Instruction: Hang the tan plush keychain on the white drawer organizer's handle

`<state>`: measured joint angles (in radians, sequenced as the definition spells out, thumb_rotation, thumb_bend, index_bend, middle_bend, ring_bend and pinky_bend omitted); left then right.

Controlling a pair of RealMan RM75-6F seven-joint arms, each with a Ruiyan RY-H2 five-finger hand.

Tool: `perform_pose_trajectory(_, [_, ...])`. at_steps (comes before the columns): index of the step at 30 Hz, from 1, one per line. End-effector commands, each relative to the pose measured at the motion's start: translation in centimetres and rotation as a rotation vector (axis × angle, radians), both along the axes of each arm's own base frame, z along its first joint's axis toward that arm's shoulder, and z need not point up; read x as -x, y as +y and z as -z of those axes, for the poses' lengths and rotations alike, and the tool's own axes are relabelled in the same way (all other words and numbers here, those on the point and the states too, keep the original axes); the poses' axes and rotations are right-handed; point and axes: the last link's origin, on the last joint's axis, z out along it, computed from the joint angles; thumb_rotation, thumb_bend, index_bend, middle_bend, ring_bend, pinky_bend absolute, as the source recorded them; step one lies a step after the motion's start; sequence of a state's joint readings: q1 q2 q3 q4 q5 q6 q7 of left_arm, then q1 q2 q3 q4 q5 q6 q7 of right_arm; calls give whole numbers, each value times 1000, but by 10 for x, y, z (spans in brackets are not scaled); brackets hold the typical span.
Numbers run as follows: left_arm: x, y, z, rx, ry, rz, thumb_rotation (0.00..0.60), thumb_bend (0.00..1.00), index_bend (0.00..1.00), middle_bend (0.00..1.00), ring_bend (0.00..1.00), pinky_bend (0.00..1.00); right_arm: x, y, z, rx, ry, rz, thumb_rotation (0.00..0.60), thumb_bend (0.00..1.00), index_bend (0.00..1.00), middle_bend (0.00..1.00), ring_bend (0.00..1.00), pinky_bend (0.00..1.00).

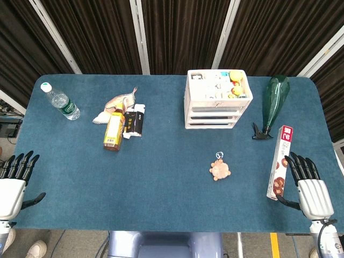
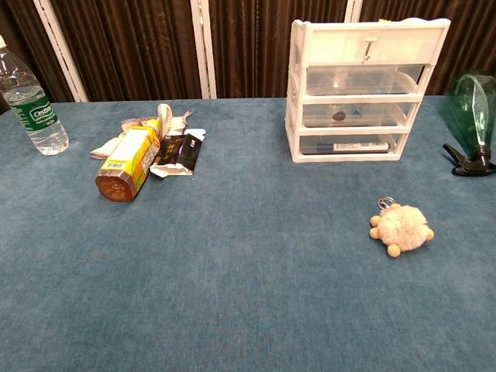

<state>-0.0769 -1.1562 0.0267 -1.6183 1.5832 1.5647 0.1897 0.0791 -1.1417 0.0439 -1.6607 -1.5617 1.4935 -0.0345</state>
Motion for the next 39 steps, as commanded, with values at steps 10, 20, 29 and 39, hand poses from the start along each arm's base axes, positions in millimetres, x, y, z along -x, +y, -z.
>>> perform_pose_trajectory(10, [1,1,-3,-2,-22,-9,600,0,0,0,0,0,-8,-13,0,1,-34,37,600,0,25,50,22,81])
perform_pose_trajectory(20, [-1,3,-1,6,-41,-15,600,0,0,0,0,0,-57,-59,6,11,-49,-4,600,0,380,932,898,883])
perform_pose_trajectory(29, [1,5,-5,-5,-49,-21,600,0,0,0,0,0,-97,-91,52,-84,6,30,600,4,473,1000,1000,1000])
perform_pose_trajectory(39, [1,9,-7,-5,-73,-32,600,0,0,0,0,0,-124,-117,111,-145,25,92,600,75,468,1000,1000,1000])
